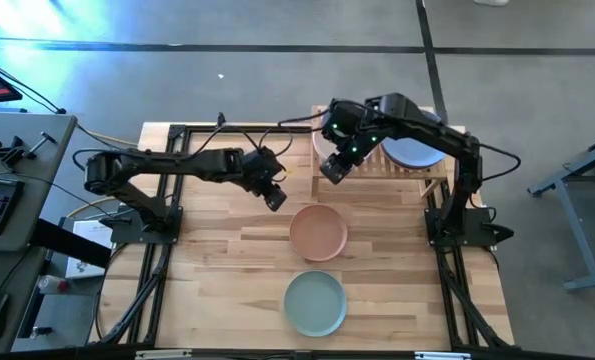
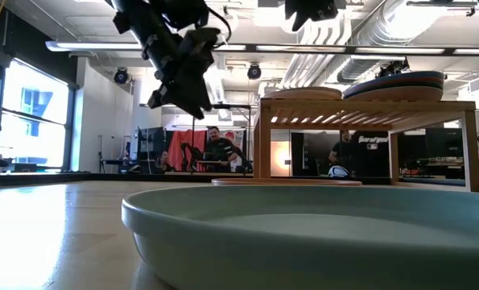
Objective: Place and stack plates onto a shelf
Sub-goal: Stack the beige plate on top of the white plate on the shelf
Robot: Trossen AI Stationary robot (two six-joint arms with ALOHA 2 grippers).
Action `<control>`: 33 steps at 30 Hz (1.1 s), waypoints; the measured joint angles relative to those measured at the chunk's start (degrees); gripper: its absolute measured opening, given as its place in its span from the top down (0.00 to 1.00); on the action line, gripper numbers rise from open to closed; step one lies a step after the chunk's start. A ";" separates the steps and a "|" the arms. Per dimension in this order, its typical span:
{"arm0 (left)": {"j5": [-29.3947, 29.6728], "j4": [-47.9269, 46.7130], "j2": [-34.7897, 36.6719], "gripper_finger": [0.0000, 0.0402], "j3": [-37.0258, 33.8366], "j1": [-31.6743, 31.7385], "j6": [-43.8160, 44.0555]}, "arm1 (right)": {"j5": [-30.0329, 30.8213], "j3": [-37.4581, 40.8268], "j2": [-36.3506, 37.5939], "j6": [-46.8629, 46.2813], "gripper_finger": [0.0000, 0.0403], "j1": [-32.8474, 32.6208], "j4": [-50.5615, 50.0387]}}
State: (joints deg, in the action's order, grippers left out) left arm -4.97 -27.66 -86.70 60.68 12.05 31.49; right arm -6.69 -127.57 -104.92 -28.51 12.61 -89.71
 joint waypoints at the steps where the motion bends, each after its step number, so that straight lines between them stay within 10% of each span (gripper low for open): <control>1: -0.27 0.19 -0.48 0.74 -0.03 -0.14 0.02 | 0.19 0.00 0.00 -0.02 0.74 -0.30 0.03; 33: -4.14 11.16 -17.32 0.74 -0.02 -2.75 2.94 | 0.69 -0.02 0.00 -0.03 0.74 -2.17 1.23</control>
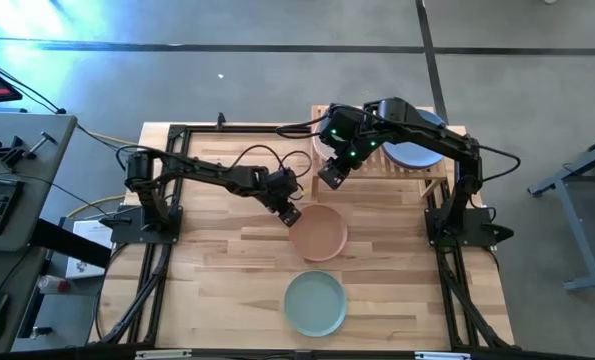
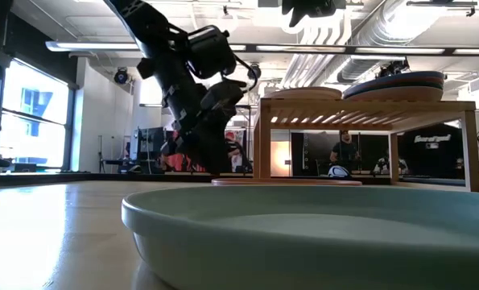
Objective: Place and stack plates onto a shelf
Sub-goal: Stack the beige plate on top of the white plate on the shelf
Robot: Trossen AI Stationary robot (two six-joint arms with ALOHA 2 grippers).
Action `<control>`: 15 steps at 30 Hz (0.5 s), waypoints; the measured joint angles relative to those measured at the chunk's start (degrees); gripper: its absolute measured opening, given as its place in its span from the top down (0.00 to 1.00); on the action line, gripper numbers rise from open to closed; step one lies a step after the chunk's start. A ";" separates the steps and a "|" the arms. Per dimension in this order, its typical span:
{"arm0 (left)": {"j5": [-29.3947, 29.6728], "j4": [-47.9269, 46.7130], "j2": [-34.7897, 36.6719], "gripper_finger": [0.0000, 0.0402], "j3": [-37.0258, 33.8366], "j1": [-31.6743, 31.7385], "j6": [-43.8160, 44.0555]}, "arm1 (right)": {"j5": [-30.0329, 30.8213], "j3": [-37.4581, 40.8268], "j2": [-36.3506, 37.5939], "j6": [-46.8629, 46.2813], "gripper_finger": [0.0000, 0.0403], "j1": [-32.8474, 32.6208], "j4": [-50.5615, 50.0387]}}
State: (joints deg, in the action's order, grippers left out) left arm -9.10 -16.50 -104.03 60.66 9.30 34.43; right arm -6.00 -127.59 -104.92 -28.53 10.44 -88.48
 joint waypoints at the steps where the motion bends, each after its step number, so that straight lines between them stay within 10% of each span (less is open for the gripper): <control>1: -0.01 1.03 -0.35 0.74 0.06 -0.05 0.00 | 0.00 0.00 0.00 0.00 0.74 0.00 0.02; 15: -0.87 3.70 -3.09 0.74 0.07 -0.72 -0.01 | 0.02 0.00 0.00 -1.46 0.74 0.00 0.02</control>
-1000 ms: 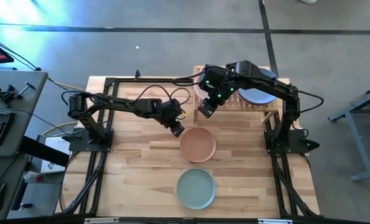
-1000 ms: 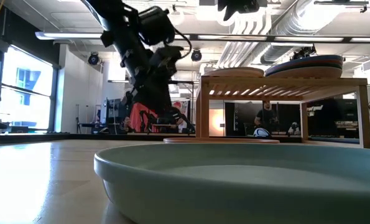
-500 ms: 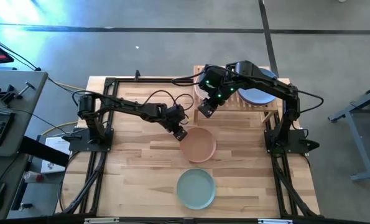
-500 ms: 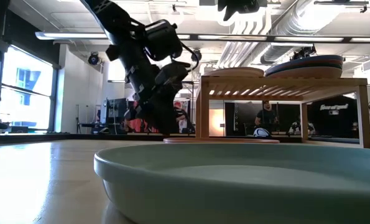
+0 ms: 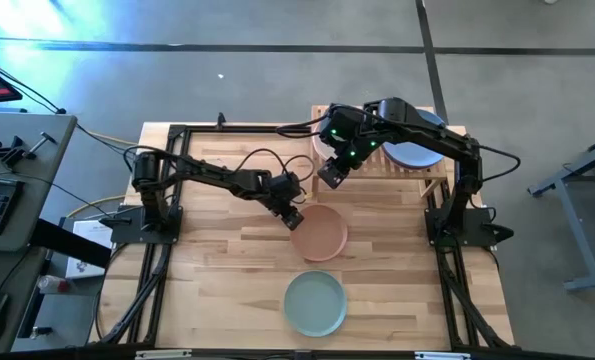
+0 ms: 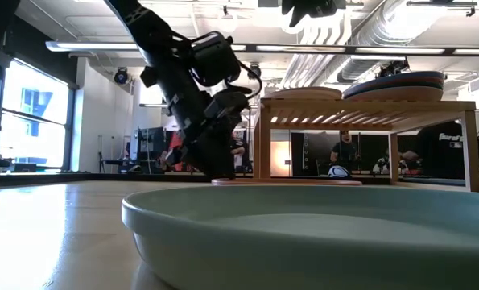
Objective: Place and stack plates onto a shelf
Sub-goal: Stack the beige plate on top of the white plate on the shelf
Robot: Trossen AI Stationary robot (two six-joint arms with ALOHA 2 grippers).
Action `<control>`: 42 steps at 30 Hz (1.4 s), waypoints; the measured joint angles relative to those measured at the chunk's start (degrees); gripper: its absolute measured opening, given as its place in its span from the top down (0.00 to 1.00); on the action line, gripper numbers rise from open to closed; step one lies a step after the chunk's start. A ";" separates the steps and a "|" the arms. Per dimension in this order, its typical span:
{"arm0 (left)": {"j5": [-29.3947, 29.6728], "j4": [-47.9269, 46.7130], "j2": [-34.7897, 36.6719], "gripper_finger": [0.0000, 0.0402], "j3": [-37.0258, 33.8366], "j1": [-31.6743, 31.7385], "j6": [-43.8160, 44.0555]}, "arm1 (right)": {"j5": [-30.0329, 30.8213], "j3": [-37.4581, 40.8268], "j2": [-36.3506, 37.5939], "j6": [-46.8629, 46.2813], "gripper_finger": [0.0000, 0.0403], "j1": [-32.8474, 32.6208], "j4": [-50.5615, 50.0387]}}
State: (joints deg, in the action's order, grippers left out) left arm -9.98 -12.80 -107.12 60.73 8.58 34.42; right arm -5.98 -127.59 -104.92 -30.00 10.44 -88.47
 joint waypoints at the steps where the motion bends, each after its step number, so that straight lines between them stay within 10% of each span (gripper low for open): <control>1: 0.00 -0.15 -0.01 0.74 0.02 0.00 -0.03 | 0.00 0.00 0.00 0.00 0.74 0.00 0.00; 42: 1.99 0.05 -0.93 0.82 -0.05 -0.11 -4.59 | 0.02 0.00 0.00 -0.04 0.74 0.00 0.02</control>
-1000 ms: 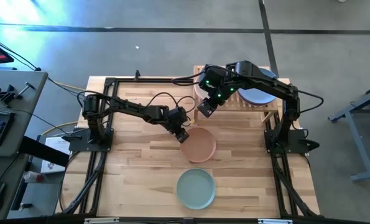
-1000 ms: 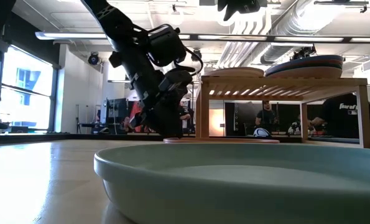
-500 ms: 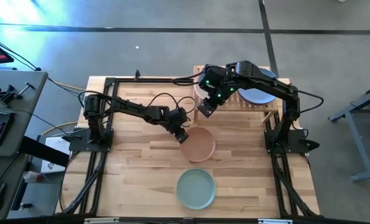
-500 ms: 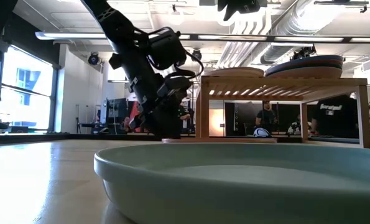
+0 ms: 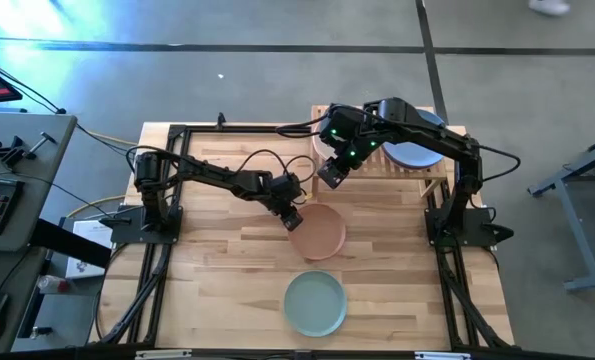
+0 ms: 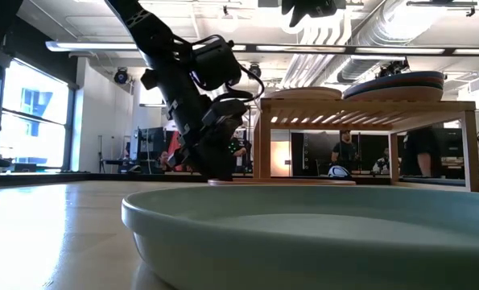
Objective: Place and stack plates onto a shelf
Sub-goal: Stack the beige plate on top of the white plate on the shelf
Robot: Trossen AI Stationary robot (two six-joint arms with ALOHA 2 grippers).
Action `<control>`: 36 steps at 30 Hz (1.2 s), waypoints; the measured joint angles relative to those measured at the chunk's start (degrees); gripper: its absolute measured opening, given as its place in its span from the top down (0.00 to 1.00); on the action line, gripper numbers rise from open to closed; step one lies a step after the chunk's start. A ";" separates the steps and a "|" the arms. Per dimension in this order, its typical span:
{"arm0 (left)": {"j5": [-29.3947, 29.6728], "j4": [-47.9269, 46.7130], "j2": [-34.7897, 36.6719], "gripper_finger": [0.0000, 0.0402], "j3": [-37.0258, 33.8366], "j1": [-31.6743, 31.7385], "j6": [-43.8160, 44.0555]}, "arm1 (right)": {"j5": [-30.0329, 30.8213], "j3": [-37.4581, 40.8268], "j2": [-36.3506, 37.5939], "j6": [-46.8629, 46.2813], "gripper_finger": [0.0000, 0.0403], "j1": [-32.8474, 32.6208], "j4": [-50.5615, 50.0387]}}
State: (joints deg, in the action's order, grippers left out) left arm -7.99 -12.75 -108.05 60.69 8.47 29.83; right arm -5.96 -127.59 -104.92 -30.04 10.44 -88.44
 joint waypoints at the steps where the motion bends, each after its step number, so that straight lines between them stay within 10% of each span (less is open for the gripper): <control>1: 0.00 0.02 0.00 0.84 0.00 0.00 -0.05 | 0.00 0.00 0.00 0.00 0.74 0.00 0.00; 21: -0.92 -3.53 1.65 1.00 0.04 -0.39 -4.04 | -0.02 0.00 0.00 -0.83 0.74 0.00 0.01; 36: 0.09 -12.46 18.65 1.00 0.04 1.09 -4.78 | 4.33 0.00 0.00 -1.00 0.74 0.04 0.16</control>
State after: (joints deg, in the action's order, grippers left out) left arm -7.90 -25.21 -89.40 60.73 9.56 25.05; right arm -1.63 -127.59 -104.92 -31.04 10.48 -88.29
